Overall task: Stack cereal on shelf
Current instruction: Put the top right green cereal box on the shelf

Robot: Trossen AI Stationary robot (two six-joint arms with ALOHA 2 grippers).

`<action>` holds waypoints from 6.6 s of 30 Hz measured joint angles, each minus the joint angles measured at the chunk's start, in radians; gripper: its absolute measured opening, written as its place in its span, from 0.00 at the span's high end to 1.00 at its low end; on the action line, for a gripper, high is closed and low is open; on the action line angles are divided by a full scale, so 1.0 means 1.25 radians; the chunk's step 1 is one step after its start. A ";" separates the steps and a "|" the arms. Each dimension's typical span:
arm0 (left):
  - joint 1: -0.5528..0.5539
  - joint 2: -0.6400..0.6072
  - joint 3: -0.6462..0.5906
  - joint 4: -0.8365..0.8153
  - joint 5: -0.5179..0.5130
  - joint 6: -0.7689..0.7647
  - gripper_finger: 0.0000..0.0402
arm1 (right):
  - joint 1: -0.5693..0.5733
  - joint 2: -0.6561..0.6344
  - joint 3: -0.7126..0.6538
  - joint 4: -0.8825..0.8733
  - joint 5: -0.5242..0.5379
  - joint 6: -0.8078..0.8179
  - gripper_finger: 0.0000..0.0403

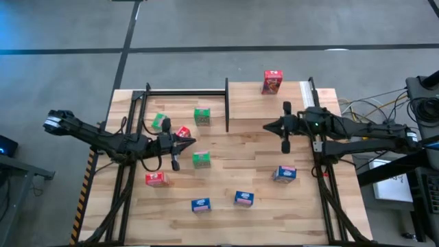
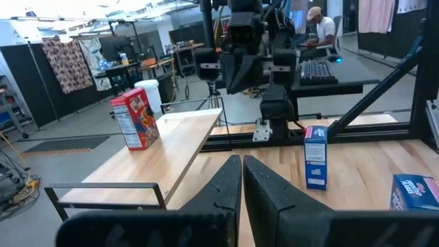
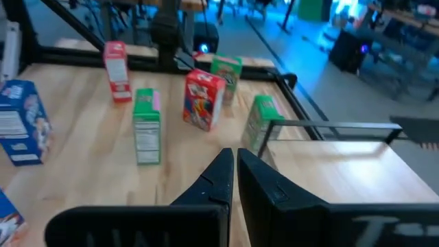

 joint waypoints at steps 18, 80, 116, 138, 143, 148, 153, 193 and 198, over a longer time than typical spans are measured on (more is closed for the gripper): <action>0.099 0.033 0.000 0.074 0.024 -0.062 1.00 | 0.028 -0.184 -0.194 0.244 -0.170 -0.059 0.97; 0.653 0.522 0.494 -0.755 0.483 0.244 0.37 | 0.027 -0.410 -0.257 0.177 -0.205 -0.072 0.97; 0.652 0.558 0.497 -0.770 0.508 0.267 0.61 | 0.027 -0.410 -0.257 0.176 -0.203 -0.074 0.97; 0.604 0.549 0.947 -1.098 0.509 0.209 0.61 | 0.027 -0.410 -0.257 0.176 -0.203 -0.071 0.97; 0.576 0.559 1.022 -1.093 0.510 0.196 0.61 | 0.027 -0.410 -0.257 0.176 -0.203 -0.066 0.97; 0.559 0.591 1.079 -1.042 0.511 0.166 0.61 | 0.027 -0.410 -0.257 0.176 -0.203 -0.066 0.97; 0.555 0.654 1.151 -0.981 0.529 0.161 0.61 | 0.027 -0.410 -0.257 0.176 -0.203 -0.066 0.97; 0.653 0.918 1.354 -0.988 0.572 0.215 0.61 | 0.027 -0.411 -0.257 0.171 -0.203 -0.065 0.97; 0.653 0.918 1.322 -0.958 0.572 0.201 0.61 | 0.027 -0.411 -0.257 0.171 -0.203 -0.065 0.97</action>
